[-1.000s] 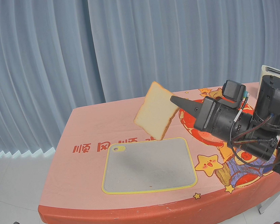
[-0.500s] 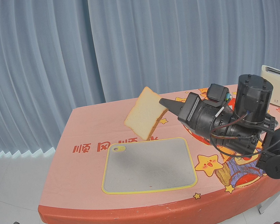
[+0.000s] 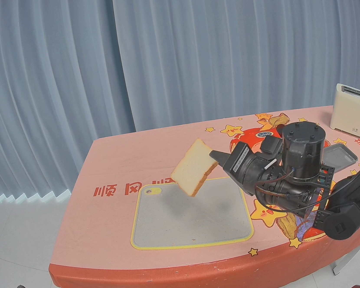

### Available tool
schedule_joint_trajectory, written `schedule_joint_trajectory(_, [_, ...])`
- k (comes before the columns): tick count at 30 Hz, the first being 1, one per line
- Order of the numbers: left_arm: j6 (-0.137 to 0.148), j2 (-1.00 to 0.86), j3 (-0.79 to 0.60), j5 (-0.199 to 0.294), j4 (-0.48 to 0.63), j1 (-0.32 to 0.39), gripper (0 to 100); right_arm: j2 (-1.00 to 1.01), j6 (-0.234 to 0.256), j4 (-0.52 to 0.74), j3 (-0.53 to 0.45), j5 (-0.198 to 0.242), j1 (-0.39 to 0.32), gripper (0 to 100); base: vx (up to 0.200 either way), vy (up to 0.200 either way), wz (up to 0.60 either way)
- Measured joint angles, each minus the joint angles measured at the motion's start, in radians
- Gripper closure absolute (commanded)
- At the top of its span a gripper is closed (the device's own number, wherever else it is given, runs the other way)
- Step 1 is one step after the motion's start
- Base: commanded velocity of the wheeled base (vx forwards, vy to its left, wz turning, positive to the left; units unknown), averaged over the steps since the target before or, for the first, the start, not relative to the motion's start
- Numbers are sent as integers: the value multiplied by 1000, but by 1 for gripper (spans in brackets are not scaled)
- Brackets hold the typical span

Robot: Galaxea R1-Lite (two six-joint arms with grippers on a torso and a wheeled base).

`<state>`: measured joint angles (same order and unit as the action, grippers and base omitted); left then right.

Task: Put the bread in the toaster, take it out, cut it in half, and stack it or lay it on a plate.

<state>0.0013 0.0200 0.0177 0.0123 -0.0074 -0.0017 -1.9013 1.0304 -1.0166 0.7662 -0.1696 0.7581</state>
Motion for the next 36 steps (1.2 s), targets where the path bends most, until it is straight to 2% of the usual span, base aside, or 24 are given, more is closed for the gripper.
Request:
schedule_joint_trajectory(21, [0,0,0,0,0,1,100,-118,0,-25,-2,2,-41,100,0,0,0])
schedule_joint_trajectory(36, [0,0,0,0,0,0,100,-128,-1,-37,-55,-1,12,100,0,0,0])
